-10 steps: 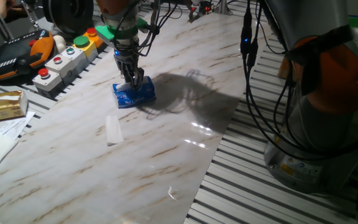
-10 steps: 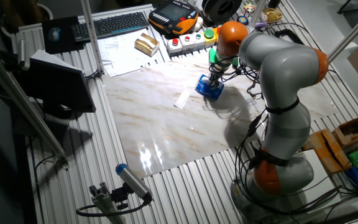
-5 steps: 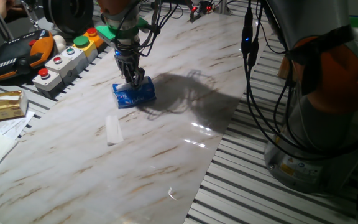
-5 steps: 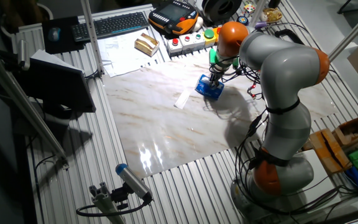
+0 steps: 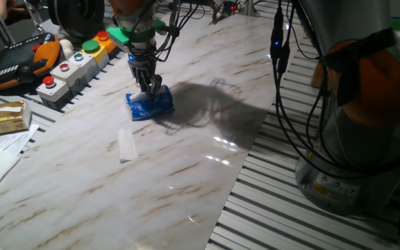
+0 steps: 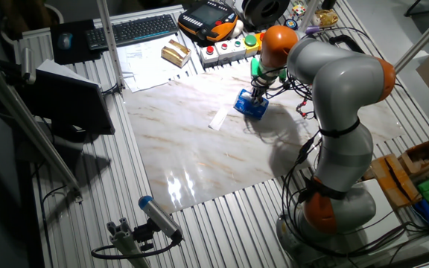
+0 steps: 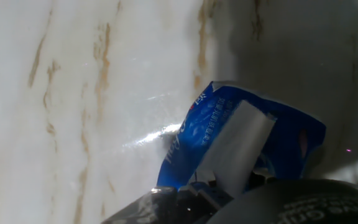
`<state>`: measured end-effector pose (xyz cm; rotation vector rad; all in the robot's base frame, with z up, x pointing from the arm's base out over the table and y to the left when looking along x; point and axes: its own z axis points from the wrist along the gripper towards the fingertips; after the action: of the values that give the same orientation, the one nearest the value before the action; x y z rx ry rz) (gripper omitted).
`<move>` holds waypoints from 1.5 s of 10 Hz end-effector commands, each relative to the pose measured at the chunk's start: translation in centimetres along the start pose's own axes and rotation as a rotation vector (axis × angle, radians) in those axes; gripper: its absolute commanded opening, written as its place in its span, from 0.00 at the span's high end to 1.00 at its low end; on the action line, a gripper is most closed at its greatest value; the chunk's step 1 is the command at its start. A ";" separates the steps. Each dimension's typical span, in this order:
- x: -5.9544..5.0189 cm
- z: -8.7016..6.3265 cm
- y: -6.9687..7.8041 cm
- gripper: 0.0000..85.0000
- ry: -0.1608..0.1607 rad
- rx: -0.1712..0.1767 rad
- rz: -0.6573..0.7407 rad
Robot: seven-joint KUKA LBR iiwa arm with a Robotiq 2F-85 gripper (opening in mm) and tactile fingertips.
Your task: Pull out a napkin
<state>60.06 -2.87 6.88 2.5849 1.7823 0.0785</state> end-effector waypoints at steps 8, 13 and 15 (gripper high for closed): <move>-0.2 -0.2 -0.3 0.73 0.004 -0.005 -0.026; -0.4 -0.7 -0.5 0.76 -0.002 -0.007 -0.040; -0.4 -1.0 -0.7 0.78 0.001 -0.006 -0.045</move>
<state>59.21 -3.08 7.90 2.5371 1.8406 0.0859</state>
